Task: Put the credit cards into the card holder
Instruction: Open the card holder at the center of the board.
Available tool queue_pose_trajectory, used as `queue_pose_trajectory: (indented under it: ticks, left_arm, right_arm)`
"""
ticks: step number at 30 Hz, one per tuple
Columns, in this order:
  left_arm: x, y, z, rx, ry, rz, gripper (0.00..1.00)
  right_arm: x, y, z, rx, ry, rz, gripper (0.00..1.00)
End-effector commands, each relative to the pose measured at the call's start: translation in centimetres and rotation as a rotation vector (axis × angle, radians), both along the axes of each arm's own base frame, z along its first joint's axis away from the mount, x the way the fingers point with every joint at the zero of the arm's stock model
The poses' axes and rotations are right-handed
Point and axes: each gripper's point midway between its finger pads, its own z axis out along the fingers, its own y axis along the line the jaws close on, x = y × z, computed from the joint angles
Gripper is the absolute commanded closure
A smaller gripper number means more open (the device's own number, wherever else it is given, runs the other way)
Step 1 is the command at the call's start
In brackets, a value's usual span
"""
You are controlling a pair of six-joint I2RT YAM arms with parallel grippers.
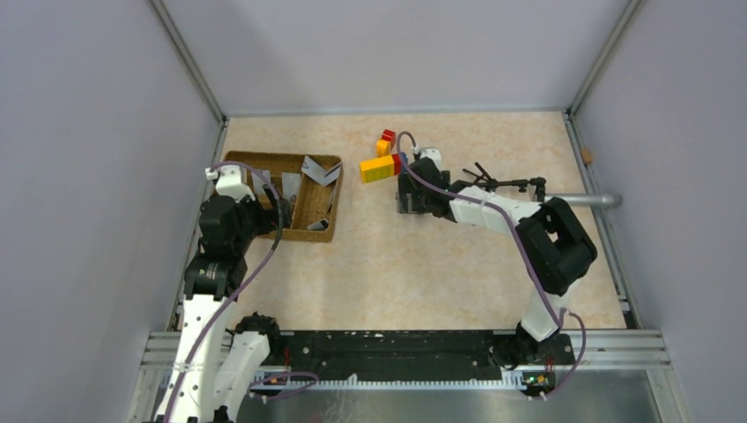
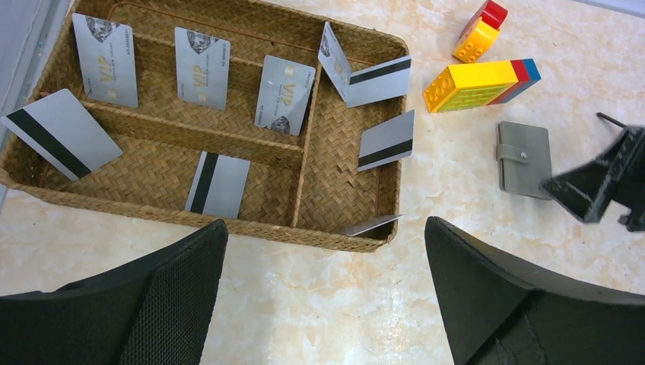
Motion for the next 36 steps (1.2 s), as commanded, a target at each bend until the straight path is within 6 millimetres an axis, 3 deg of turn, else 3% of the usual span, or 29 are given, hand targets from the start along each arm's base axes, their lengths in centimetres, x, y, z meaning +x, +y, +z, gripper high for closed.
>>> queue_pose_trajectory:
  ticks: [1,7,16,26,29,34,36]
  left_arm:
    - [0.1,0.0,0.8,0.018,-0.043,-0.008,0.01]
    - [0.1,-0.2,0.9,0.022,-0.046,-0.014,0.01]
    - [-0.1,-0.5,1.0,0.025,-0.052,-0.027,0.01]
    - [-0.1,-0.8,0.8,0.025,-0.048,-0.037,0.01]
    - [0.0,-0.9,0.7,0.024,-0.045,-0.043,0.01]
    - [0.0,-1.1,0.7,0.022,-0.044,-0.047,0.01]
    - [0.0,-1.2,0.7,0.019,-0.043,-0.056,0.01]
  right_arm:
    - [2.0,3.0,1.3,0.065,-0.004,0.001,0.14]
    - [3.4,3.1,0.3,0.052,0.025,-0.063,0.15]
    - [2.6,1.7,-1.7,0.102,0.077,-0.093,0.35]
    - [2.8,0.4,-3.0,0.200,0.118,-0.101,0.48]
    - [2.9,0.7,-3.4,0.215,0.124,-0.085,0.59]
    - [2.9,0.9,-3.7,0.218,0.135,-0.080,0.96]
    - [2.9,1.0,-3.3,0.227,0.129,-0.072,1.00]
